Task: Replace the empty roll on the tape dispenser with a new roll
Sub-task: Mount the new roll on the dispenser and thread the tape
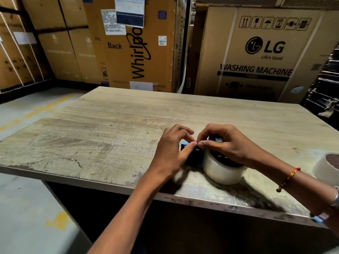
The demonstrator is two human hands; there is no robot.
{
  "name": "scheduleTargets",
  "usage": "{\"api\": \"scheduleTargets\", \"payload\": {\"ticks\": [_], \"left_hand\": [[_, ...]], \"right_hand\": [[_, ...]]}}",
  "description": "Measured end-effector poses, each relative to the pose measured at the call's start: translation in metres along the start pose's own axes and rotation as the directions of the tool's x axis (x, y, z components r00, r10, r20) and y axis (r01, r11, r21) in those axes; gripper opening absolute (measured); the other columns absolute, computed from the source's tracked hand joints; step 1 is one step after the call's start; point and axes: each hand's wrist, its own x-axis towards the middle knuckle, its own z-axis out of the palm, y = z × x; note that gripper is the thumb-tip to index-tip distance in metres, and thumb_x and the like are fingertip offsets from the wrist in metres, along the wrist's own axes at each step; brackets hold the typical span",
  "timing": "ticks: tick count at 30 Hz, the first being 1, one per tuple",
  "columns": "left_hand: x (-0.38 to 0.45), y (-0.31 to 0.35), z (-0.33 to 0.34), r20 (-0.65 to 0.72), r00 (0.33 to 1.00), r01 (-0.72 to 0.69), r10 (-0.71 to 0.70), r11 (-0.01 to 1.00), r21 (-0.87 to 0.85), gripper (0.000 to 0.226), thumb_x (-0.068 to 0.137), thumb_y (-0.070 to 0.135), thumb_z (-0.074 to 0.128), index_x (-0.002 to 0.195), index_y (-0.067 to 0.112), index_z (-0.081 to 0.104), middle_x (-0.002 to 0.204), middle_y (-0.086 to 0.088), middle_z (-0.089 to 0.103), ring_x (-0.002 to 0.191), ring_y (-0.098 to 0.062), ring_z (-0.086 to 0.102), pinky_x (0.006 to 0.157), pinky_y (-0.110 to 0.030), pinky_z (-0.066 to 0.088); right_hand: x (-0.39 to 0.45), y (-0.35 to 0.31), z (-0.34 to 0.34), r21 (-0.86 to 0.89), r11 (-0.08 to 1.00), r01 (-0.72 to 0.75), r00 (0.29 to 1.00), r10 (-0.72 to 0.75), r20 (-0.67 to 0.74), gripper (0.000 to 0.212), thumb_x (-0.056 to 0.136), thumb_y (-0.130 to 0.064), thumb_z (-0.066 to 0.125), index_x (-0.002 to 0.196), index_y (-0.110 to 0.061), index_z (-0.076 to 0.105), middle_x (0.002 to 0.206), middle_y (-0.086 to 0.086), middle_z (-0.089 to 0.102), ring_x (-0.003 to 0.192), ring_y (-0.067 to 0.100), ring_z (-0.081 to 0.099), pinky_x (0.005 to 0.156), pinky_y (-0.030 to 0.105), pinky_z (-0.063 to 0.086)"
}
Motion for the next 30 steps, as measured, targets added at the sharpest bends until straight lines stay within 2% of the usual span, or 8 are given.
{"api": "scheduleTargets", "payload": {"ticks": [6, 9, 11, 13, 15, 18, 23, 30], "left_hand": [[-0.004, 0.0, 0.004, 0.0, 0.99, -0.134, 0.138, 0.964, 0.23, 0.024, 0.092, 0.034, 0.05, 0.091, 0.014, 0.063, 0.115, 0.003, 0.059, 0.105, -0.018, 0.054, 0.079, -0.04, 0.051], [-0.006, 0.004, 0.006, -0.01, 0.985, -0.161, 0.173, 0.934, 0.32, 0.023, 0.095, 0.03, 0.048, 0.095, 0.011, 0.062, 0.115, 0.0, 0.059, 0.104, -0.019, 0.053, 0.074, -0.039, 0.054], [-0.007, 0.007, 0.005, -0.013, 0.981, -0.175, 0.194, 0.911, 0.374, 0.025, 0.094, 0.029, 0.047, 0.097, 0.008, 0.062, 0.114, -0.002, 0.059, 0.104, -0.02, 0.054, 0.073, -0.036, 0.056], [-0.006, 0.011, 0.004, -0.004, 0.977, -0.19, 0.212, 0.884, 0.427, 0.026, 0.093, 0.029, 0.048, 0.096, 0.007, 0.062, 0.113, -0.004, 0.06, 0.103, -0.02, 0.054, 0.07, -0.031, 0.056], [-0.007, 0.014, 0.002, 0.011, 0.973, -0.207, 0.229, 0.856, 0.474, 0.024, 0.092, 0.028, 0.05, 0.095, 0.007, 0.061, 0.113, -0.004, 0.06, 0.103, -0.019, 0.055, 0.066, -0.024, 0.052], [-0.012, 0.014, 0.002, 0.017, 0.966, -0.225, 0.26, 0.802, 0.553, 0.018, 0.089, 0.024, 0.058, 0.092, 0.007, 0.062, 0.111, -0.005, 0.062, 0.103, -0.02, 0.057, 0.063, -0.02, 0.049], [-0.019, 0.014, 0.007, -0.029, 0.959, -0.201, 0.283, 0.748, 0.633, 0.013, 0.084, 0.019, 0.069, 0.085, 0.007, 0.064, 0.114, -0.007, 0.063, 0.11, -0.017, 0.047, 0.054, -0.026, 0.055], [-0.033, 0.027, 0.016, -0.156, 0.968, -0.039, 0.198, 0.728, 0.684, 0.011, 0.087, 0.021, 0.06, 0.085, 0.011, 0.064, 0.117, -0.001, 0.062, 0.115, -0.021, 0.049, 0.066, -0.034, 0.054]], "right_hand": [[0.003, -0.003, -0.013, 0.069, 0.99, -0.119, 0.989, 0.112, 0.094, 0.029, 0.083, -0.02, 0.079, 0.11, -0.019, 0.068, 0.098, 0.005, 0.069, 0.077, 0.006, 0.062, 0.069, 0.02, 0.051], [0.002, -0.007, -0.033, -0.168, 0.982, -0.089, 0.995, 0.094, 0.022, 0.019, 0.091, -0.029, 0.068, 0.109, -0.024, 0.07, 0.108, -0.007, 0.068, 0.092, 0.004, 0.065, 0.076, 0.02, 0.054], [0.003, -0.002, -0.038, -0.33, 0.941, -0.08, 0.996, 0.086, 0.006, 0.03, 0.094, -0.041, 0.055, 0.111, -0.022, 0.072, 0.11, -0.008, 0.068, 0.1, 0.007, 0.064, 0.081, 0.027, 0.056], [0.002, 0.004, -0.035, -0.376, 0.919, -0.118, 0.983, 0.162, 0.088, 0.041, 0.095, -0.049, 0.048, 0.115, -0.023, 0.072, 0.111, -0.008, 0.07, 0.102, 0.008, 0.064, 0.088, 0.034, 0.055], [0.0, 0.01, -0.027, -0.366, 0.918, -0.156, 0.961, 0.227, 0.159, 0.037, 0.098, -0.05, 0.047, 0.112, -0.026, 0.072, 0.104, -0.009, 0.072, 0.096, 0.007, 0.065, 0.088, 0.038, 0.055], [0.001, 0.014, -0.021, -0.347, 0.92, -0.183, 0.96, 0.243, 0.138, 0.032, 0.101, -0.045, 0.048, 0.1, -0.023, 0.071, 0.092, -0.004, 0.072, 0.089, 0.014, 0.066, 0.084, 0.043, 0.053], [-0.004, 0.014, -0.017, -0.352, 0.919, -0.18, 0.972, 0.222, 0.082, 0.028, 0.102, -0.042, 0.049, 0.097, -0.025, 0.071, 0.089, -0.005, 0.073, 0.086, 0.015, 0.066, 0.08, 0.045, 0.054], [-0.012, 0.016, -0.011, -0.358, 0.92, -0.16, 0.986, 0.169, -0.004, 0.022, 0.101, -0.044, 0.051, 0.09, -0.035, 0.067, 0.081, -0.016, 0.07, 0.078, 0.009, 0.064, 0.072, 0.039, 0.051]]}}
